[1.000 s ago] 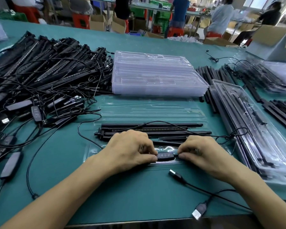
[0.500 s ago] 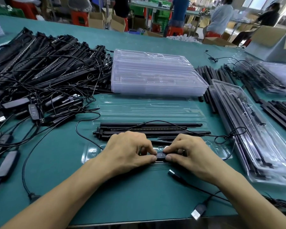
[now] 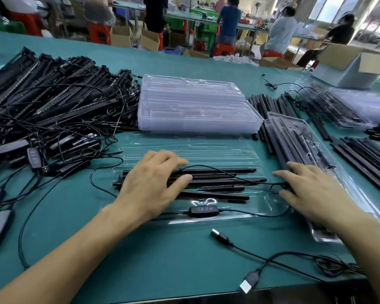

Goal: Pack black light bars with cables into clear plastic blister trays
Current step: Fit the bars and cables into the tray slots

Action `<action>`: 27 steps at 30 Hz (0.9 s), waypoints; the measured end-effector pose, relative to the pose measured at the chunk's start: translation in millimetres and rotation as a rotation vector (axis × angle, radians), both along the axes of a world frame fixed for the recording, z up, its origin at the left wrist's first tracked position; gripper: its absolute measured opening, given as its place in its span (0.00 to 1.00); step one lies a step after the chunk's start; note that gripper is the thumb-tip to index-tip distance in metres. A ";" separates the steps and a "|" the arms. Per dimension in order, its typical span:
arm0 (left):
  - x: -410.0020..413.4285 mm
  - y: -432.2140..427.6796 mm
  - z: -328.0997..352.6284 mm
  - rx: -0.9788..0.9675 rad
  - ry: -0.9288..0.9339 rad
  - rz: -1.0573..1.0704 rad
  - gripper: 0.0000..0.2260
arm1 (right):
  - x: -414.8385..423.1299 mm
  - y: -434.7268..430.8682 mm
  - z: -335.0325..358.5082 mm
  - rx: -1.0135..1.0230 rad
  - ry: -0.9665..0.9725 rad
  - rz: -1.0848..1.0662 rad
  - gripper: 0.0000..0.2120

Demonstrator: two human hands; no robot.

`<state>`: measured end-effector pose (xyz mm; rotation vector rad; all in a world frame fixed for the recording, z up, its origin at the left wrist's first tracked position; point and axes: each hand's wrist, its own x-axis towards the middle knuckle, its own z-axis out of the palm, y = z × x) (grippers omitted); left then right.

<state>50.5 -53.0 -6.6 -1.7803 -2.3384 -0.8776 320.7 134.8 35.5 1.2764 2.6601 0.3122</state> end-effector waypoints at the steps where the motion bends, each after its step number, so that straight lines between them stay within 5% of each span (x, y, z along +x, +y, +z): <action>1: -4.0 5.2 -0.1 -0.112 -0.015 -0.007 0.26 | -2.1 1.3 -4.3 0.022 -0.063 -0.010 0.24; 7: -8.0 11.0 -21.4 -0.378 0.172 -0.121 0.34 | -4.3 -3.4 -19.8 0.219 -0.098 -0.072 0.16; 13: -15.1 11.1 -23.0 -0.349 0.227 -0.124 0.37 | -1.9 -20.7 -24.1 0.253 0.381 0.072 0.05; 17: -22.5 7.8 -22.9 -0.366 0.262 -0.128 0.35 | -16.8 -19.9 -27.3 -0.014 0.374 0.115 0.10; 20: -32.1 5.8 -20.7 -0.372 0.248 -0.133 0.35 | -28.5 -24.1 -33.8 -0.194 0.560 0.145 0.08; 27: -24.4 5.7 -9.5 -0.308 0.191 -0.139 0.32 | -33.9 -31.2 -50.4 -0.340 0.745 0.180 0.06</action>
